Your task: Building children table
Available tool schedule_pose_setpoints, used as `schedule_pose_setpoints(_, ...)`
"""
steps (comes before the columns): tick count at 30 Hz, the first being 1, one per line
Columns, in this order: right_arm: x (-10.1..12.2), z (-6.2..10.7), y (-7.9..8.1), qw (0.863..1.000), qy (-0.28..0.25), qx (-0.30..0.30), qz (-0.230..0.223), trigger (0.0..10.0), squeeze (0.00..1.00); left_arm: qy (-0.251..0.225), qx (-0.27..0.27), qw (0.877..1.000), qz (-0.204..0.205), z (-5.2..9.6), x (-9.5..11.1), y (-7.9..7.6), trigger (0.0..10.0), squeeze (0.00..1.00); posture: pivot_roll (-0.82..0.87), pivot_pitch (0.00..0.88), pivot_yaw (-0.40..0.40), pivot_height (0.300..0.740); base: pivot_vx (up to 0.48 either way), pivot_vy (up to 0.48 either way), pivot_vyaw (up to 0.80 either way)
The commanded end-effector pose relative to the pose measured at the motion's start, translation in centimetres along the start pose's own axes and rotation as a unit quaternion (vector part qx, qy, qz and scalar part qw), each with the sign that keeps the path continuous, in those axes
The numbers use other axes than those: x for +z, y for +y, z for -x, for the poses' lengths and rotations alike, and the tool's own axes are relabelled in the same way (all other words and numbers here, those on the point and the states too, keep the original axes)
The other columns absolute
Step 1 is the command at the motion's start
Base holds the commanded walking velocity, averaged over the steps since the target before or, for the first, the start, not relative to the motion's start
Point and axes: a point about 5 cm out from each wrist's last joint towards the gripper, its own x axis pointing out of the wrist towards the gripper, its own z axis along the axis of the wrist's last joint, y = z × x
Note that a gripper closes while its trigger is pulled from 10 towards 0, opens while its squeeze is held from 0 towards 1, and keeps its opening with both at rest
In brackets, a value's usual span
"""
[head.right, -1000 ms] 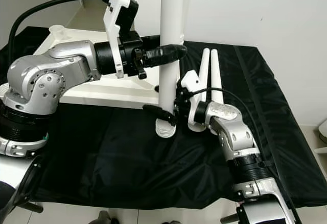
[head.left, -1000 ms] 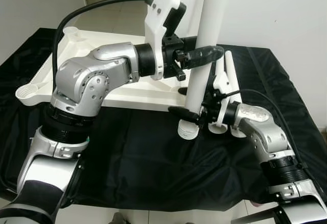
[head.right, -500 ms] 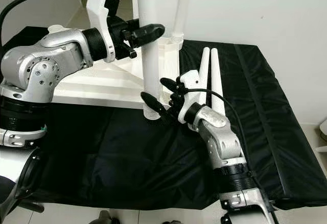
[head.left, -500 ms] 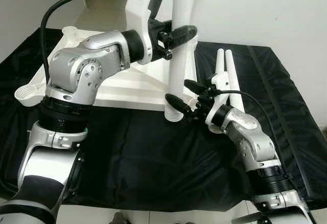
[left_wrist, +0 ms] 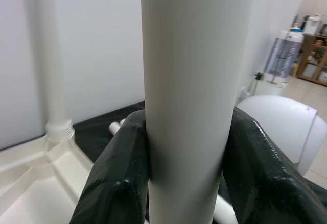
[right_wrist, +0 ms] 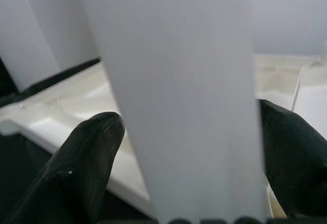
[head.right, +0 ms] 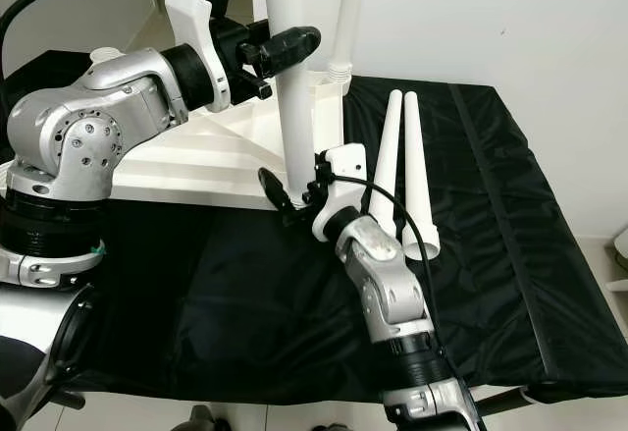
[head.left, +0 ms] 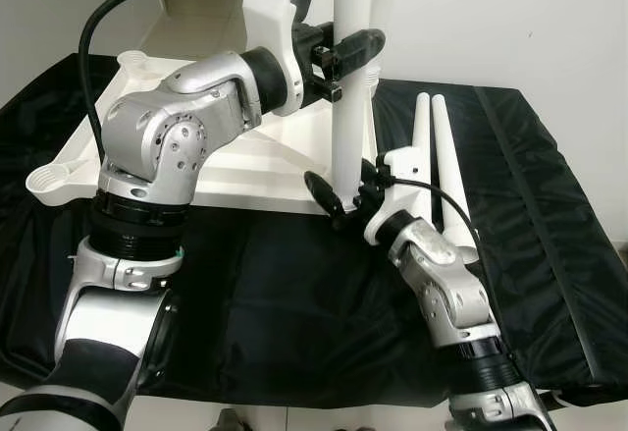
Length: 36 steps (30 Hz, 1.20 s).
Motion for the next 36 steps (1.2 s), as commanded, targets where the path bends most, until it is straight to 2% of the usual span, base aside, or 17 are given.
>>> schedule_pose_setpoints(1, 0.0, -0.1, -0.4, 1.000, 0.001, -0.015, 0.002, 10.0, 0.00, -0.004, -0.011, 1.000, -0.010, 0.1, 0.4, -0.8, 10.0, 0.00, 0.01, 0.119, -0.002, 0.740, 0.000, 0.000, 0.00)
schedule_pose_setpoints(16, 0.8, -0.7, -1.3, 0.999, 0.019, -0.026, 0.032, 10.0, 0.00, 0.004, -0.014, 1.000, -0.021, 0.7, 0.2, -1.5, 10.0, 0.00, 0.01, 0.117, -0.009, 0.740, 0.000, 0.000, 0.00)
schedule_pose_setpoints(17, 0.7, -0.6, -1.4, 0.999, 0.024, -0.024, 0.032, 3.6, 0.00, 0.003, -0.017, 1.000, -0.021, 0.7, 0.3, -1.6, 10.0, 0.00, 0.01, 0.118, -0.010, 0.740, 0.000, 0.000, 0.00)
schedule_pose_setpoints(18, 0.6, -0.5, -1.5, 0.999, 0.029, -0.019, 0.034, 4.2, 0.00, 0.002, -0.017, 1.000, -0.020, 0.8, 0.3, -1.7, 10.0, 0.00, 0.01, 0.119, -0.011, 0.740, 0.000, 0.000, 0.00)
schedule_pose_setpoints(19, 0.6, -0.5, -1.5, 0.999, 0.029, -0.019, 0.034, 4.2, 0.00, 0.002, -0.017, 1.000, -0.020, 0.8, 0.3, -1.7, 10.0, 0.00, 0.01, 0.119, -0.011, 0.740, 0.000, 0.000, 0.00)
schedule_pose_setpoints(20, 0.4, -0.5, -1.5, 0.999, 0.035, -0.016, 0.036, 1.6, 0.00, 0.002, -0.018, 1.000, -0.020, 0.8, 0.4, -1.8, 10.0, 0.00, 0.01, 0.119, -0.011, 0.740, 0.000, 0.000, 0.00)
schedule_pose_setpoints(21, 0.3, -0.4, -1.5, 0.998, 0.038, -0.015, 0.037, 1.3, 0.00, 0.002, -0.018, 1.000, -0.021, 0.9, 0.4, -1.9, 10.0, 0.00, 0.01, 0.119, -0.011, 0.740, 0.000, 0.000, 0.00)
schedule_pose_setpoints(22, 0.3, -0.4, -1.4, 0.998, 0.039, -0.009, 0.038, 0.0, 0.00, 0.002, -0.020, 1.000, -0.021, 0.9, 0.4, -1.9, 10.0, 0.00, 0.01, 0.119, -0.011, 0.740, 0.000, 0.000, 0.00)
schedule_pose_setpoints(26, 0.3, -0.4, -1.3, 0.998, 0.044, -0.001, 0.044, 0.0, 0.00, 0.003, -0.022, 0.999, -0.023, 1.1, 0.4, -2.1, 10.0, 0.00, 0.01, 0.119, -0.011, 0.740, 0.000, 0.000, 0.00)
schedule_pose_setpoints(27, 0.2, -0.3, -1.2, 0.998, 0.048, 0.001, 0.048, 1.1, 0.00, 0.004, -0.022, 0.999, -0.024, 1.1, 0.4, -2.2, 10.0, 0.00, 0.01, 0.119, -0.011, 0.740, 0.000, 0.000, 0.00)
schedule_pose_setpoints(31, 0.1, -0.3, -1.1, 0.997, 0.053, 0.006, 0.054, 0.8, 0.00, 0.003, -0.025, 0.999, -0.024, 1.2, 0.5, -2.3, 10.0, 0.00, 0.00, 0.117, -0.013, 0.740, 0.000, 0.000, 0.00)
schedule_pose_setpoints(32, 0.0, -0.3, -1.0, 0.996, 0.058, 0.007, 0.061, 10.0, 0.00, 0.003, -0.026, 0.999, -0.024, 1.2, 0.5, -2.4, 10.0, 0.00, 0.00, 0.115, -0.013, 0.740, 0.000, 0.000, 0.00)
schedule_pose_setpoints(36, -0.1, -0.4, -1.0, 0.996, 0.060, 0.006, 0.066, 10.0, 0.00, 0.002, -0.028, 0.999, -0.025, 1.3, 0.5, -2.5, 10.0, 0.00, 0.00, 0.115, -0.013, 0.740, 0.000, 0.000, 0.00)
